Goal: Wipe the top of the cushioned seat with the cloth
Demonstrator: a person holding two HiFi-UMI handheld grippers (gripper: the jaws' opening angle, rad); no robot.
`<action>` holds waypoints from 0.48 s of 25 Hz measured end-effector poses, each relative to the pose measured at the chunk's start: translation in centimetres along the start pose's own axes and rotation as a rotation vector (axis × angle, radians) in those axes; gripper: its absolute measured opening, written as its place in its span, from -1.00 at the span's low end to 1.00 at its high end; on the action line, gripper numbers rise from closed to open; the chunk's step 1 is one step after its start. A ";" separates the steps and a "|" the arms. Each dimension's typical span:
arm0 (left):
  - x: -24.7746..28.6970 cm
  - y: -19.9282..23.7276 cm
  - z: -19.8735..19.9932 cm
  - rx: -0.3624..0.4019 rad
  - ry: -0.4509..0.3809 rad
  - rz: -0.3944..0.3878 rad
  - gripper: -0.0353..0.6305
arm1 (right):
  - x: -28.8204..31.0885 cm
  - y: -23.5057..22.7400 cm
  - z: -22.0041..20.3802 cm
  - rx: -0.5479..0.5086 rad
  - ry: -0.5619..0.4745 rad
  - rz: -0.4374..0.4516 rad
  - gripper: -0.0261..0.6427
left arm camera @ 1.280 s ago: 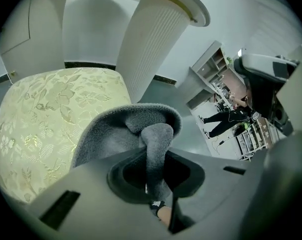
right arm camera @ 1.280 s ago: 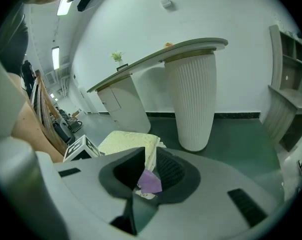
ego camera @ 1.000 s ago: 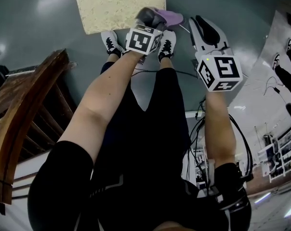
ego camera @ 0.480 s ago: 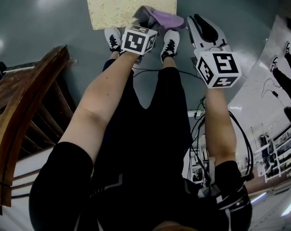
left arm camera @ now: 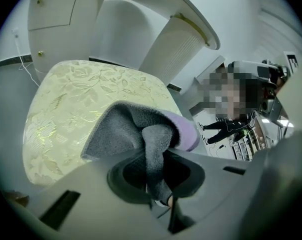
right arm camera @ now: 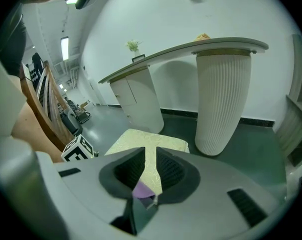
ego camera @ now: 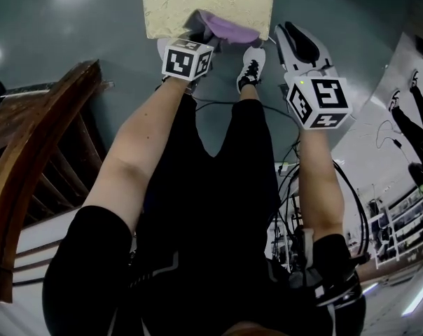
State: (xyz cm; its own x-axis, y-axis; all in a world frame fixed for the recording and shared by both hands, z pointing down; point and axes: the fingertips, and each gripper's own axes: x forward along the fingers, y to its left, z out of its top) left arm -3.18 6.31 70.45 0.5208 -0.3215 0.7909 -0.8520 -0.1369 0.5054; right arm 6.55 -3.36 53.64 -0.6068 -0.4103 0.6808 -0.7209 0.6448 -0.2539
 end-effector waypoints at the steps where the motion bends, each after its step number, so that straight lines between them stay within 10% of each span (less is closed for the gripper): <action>1: -0.4 0.5 -0.1 -0.010 -0.004 0.005 -0.76 | 0.2 0.2 0.1 -0.005 0.002 0.003 -0.71; 12: -4.6 6.3 -2.2 -0.059 -0.031 0.047 -0.76 | 2.8 4.5 1.5 -0.040 0.022 0.041 -0.72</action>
State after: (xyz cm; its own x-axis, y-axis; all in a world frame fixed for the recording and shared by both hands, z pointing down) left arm -10.80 9.00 70.76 0.4775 -0.3548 0.8038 -0.8704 -0.0657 0.4880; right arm 1.13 -2.58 53.35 -0.6279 -0.3688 0.6853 -0.6812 0.6863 -0.2548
